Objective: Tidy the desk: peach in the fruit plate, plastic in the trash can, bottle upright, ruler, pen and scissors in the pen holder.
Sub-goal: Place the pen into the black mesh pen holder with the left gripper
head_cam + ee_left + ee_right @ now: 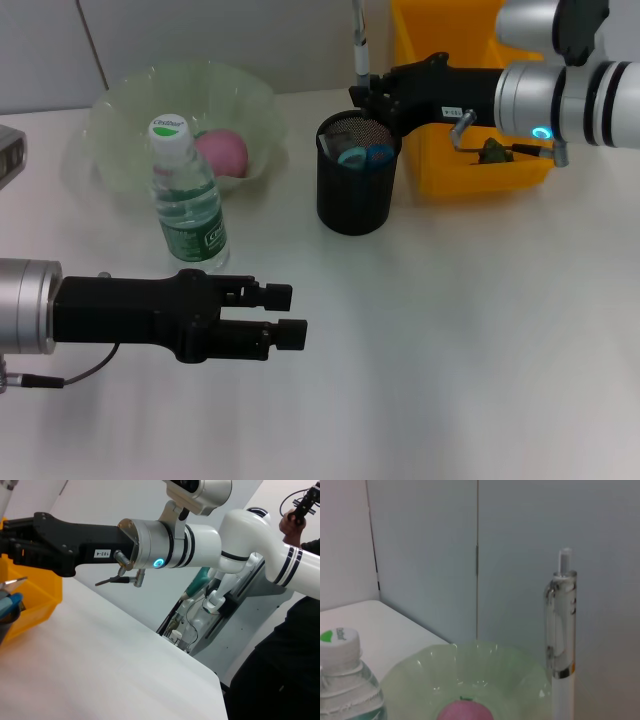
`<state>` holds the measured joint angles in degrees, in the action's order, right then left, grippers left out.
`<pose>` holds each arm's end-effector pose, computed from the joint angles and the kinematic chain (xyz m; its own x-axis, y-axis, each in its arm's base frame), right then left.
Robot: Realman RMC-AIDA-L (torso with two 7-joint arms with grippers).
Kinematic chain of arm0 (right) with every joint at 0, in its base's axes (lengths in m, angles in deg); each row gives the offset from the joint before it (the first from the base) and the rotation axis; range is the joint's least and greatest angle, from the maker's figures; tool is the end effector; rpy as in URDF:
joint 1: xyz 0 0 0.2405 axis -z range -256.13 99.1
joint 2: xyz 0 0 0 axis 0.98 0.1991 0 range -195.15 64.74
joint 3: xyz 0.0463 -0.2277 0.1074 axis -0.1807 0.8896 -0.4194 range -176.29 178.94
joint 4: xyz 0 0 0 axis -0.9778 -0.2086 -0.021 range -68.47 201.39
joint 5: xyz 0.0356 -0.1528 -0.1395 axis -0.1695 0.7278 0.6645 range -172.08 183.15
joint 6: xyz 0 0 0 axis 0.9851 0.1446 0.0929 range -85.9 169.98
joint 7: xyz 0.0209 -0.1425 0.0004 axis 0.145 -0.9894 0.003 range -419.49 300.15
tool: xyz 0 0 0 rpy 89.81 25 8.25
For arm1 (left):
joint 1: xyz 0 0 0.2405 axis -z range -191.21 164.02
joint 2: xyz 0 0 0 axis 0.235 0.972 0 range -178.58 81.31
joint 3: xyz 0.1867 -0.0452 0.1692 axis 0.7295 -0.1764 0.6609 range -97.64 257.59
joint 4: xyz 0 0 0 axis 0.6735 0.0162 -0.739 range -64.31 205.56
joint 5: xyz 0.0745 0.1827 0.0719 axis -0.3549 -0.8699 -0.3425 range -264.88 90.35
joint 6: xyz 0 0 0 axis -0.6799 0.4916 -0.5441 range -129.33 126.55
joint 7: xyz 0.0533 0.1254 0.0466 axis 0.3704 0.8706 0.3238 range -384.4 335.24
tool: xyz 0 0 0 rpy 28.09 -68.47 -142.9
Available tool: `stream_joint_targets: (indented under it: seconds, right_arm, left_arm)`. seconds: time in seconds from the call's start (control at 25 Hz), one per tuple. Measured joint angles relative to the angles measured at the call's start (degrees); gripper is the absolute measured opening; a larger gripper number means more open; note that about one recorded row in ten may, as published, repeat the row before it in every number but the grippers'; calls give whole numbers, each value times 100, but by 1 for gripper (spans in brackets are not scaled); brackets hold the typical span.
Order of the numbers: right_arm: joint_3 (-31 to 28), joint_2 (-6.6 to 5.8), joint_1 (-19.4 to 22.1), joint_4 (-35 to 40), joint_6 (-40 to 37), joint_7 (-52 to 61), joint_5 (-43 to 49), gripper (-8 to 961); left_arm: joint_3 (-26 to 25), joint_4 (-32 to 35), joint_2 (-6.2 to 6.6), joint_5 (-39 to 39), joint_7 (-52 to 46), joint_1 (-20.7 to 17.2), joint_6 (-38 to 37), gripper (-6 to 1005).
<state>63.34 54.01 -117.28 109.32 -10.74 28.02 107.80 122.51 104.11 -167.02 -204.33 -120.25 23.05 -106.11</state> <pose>0.1942 0.4320 -0.0097 0.8726 -0.2229 -0.4346 -0.4372 -0.7530 -0.4917 -0.2157 0.3104 -0.0126 0.7117 0.5662 0.4159 0.4758 -0.8240 0.3076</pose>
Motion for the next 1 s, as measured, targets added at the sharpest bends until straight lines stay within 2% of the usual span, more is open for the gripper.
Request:
stream_joint_targets:
  seconds: [0.4, 1.0]
  right_arm:
    - [192, -4, -37, -103, 194, 4, 23, 133]
    - [206, -13, 106, 140, 53, 7, 30, 132]
  left_arm:
    - [0, 0, 0, 0, -31, -8, 22, 689]
    - [-6, 0, 0, 0, -93, -4, 15, 689]
